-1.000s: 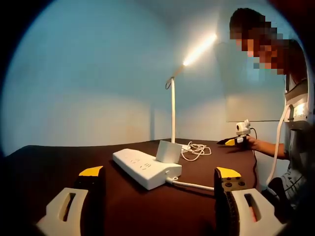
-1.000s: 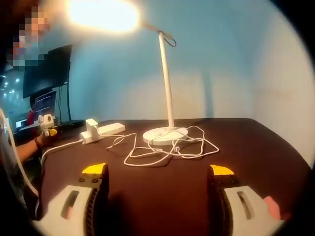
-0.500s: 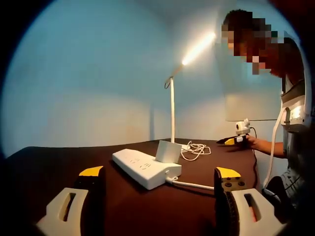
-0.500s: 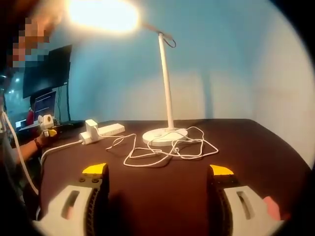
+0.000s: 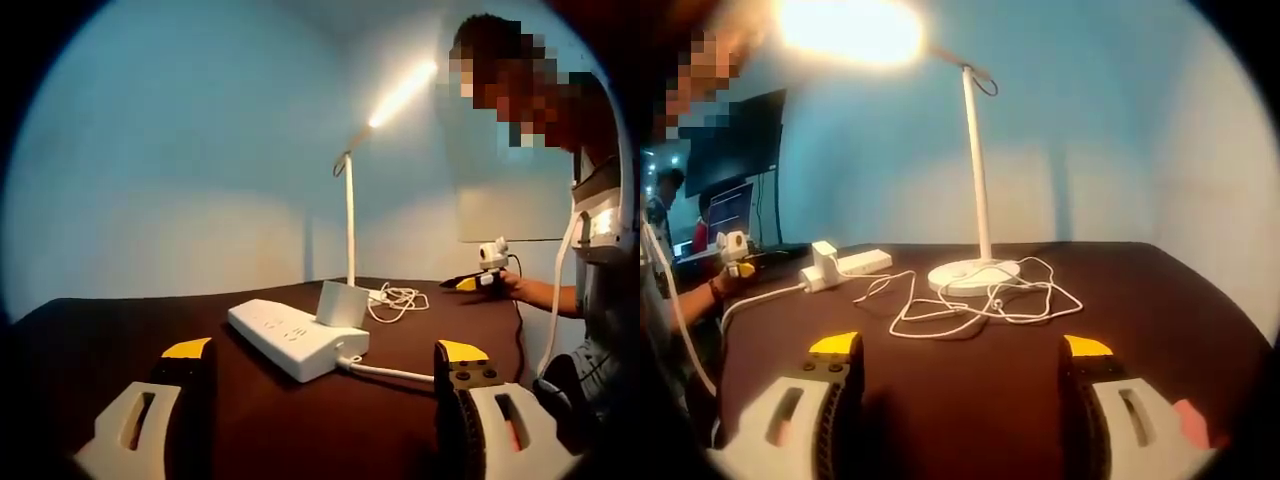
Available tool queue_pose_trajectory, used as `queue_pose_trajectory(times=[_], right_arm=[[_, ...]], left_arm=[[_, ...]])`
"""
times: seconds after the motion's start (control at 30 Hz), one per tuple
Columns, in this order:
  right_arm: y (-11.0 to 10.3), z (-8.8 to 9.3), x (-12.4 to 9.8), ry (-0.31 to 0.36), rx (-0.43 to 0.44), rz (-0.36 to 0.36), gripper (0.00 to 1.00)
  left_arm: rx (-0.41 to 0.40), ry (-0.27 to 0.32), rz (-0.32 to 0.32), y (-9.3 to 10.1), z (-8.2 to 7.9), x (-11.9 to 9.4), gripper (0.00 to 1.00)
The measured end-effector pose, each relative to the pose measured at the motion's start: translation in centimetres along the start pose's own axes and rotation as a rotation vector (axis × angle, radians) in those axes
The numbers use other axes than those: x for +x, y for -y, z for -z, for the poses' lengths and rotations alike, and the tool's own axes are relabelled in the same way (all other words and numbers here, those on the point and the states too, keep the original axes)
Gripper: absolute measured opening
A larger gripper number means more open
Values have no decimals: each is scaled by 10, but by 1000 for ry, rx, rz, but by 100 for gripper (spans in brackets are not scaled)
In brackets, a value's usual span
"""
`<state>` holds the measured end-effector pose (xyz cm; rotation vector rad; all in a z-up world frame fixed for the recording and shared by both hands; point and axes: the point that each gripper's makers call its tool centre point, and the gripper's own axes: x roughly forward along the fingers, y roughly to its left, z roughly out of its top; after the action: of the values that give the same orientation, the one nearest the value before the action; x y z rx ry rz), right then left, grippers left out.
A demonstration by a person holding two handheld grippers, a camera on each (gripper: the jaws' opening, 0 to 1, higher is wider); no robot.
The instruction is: Insert the desk lamp plug into the socket, turn on the power strip switch, turn on the lamp switch, then turn off the lamp switch, turn off the power strip switch, and remove the plug from the socket.
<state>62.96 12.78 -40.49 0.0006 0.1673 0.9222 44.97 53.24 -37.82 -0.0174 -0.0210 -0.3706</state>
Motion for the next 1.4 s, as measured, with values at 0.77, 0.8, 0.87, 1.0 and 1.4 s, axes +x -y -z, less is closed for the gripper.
queue_pose_trajectory(times=[0.77,0.8,0.87,1.0,1.4], right_arm=[[0,4,3,-31,15,-10,79],[-1,5,3,-36,11,-11,79],[-3,5,4,-44,5,-17,79],[0,3,2,-43,10,-13,79],[-6,-29,2,-21,101,-80,79]], left_arm=[[-2,13,-2,-1,-2,-1,84],[-2,12,-2,-1,-2,-1,84],[-3,12,-2,-1,-2,-1,84],[-5,11,-1,-1,-1,0,84],[-15,-14,-3,-4,2,7,84]])
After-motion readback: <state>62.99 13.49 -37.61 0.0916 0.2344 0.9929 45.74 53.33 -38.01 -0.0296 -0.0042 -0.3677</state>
